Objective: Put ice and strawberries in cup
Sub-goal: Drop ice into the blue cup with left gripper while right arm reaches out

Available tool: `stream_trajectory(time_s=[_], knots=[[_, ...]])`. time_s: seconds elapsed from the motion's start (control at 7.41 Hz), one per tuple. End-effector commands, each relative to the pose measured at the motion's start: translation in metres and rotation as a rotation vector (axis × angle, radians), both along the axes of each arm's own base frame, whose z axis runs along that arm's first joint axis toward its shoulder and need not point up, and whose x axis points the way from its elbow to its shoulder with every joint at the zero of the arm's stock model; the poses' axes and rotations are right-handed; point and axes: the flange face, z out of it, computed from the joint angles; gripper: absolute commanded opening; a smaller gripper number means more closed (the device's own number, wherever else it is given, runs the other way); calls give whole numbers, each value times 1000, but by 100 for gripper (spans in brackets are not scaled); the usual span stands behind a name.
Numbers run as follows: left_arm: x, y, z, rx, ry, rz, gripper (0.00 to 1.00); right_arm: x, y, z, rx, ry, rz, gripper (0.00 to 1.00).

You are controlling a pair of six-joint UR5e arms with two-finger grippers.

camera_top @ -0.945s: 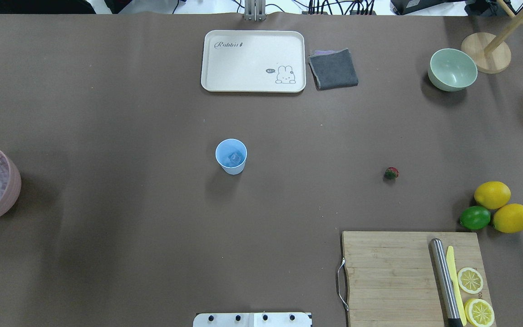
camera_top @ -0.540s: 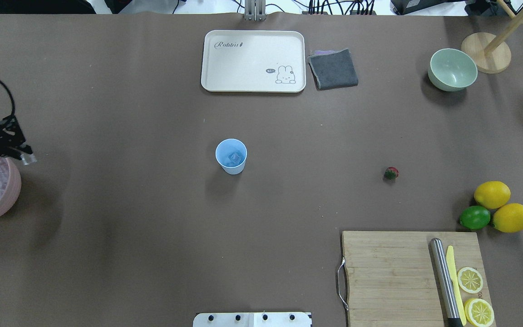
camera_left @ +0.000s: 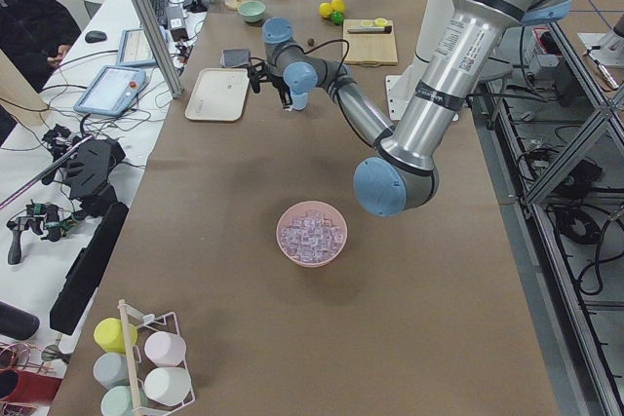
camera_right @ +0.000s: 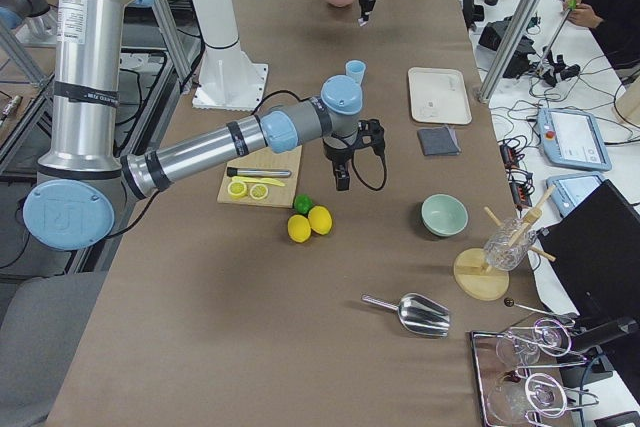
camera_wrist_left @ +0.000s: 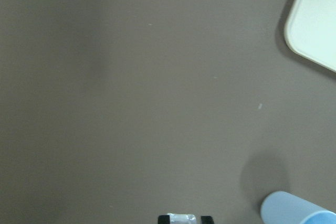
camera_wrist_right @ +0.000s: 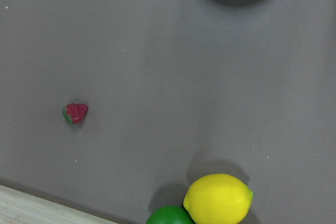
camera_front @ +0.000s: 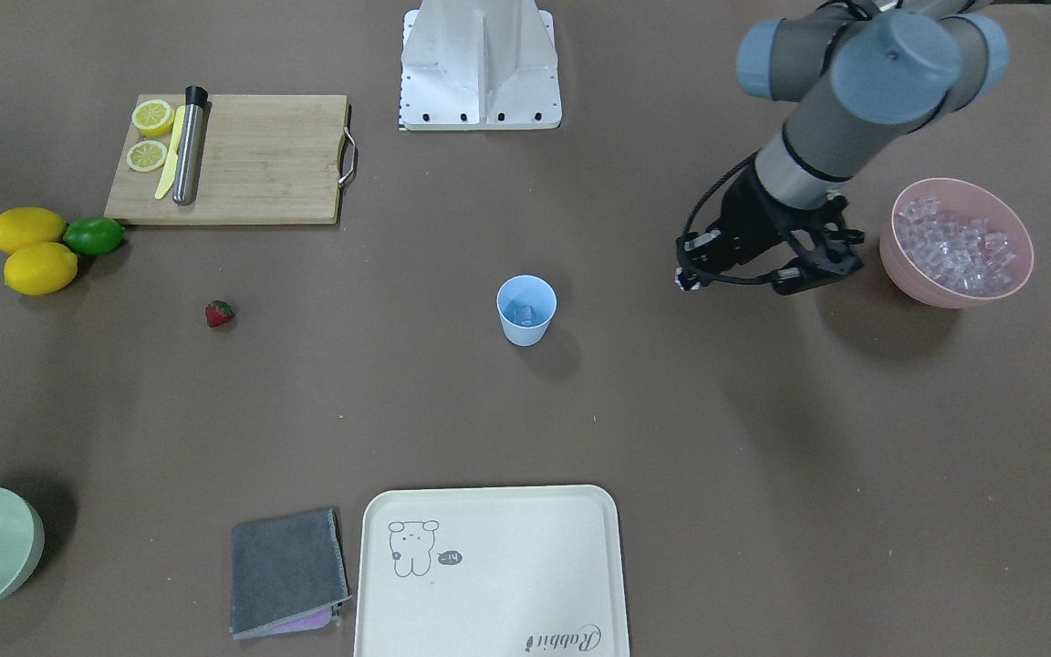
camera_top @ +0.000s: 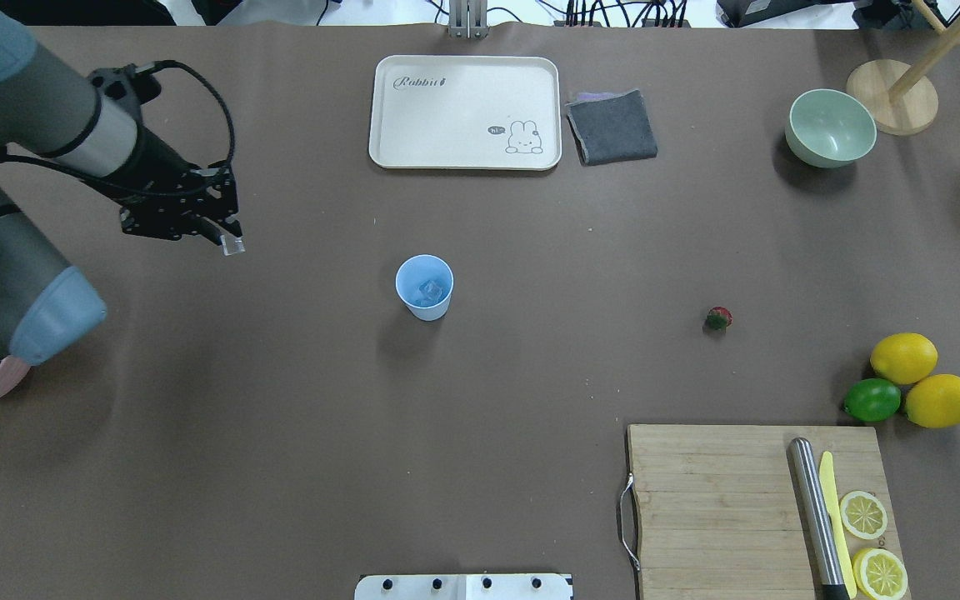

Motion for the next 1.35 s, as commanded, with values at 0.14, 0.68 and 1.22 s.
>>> stream_trajectory(time_s=[0.14,0.68,1.22], knots=[[113,-6,-70,26,-35,14,0,-41,-17,-39,-23,-31,15,100],[149,5,-62,64,-14,38,69,-79,-25,-58,-10,-19,-3,100],[105,-26,-61,91,-14,-6,96,-160,-32,-63,15,45,-67,100]])
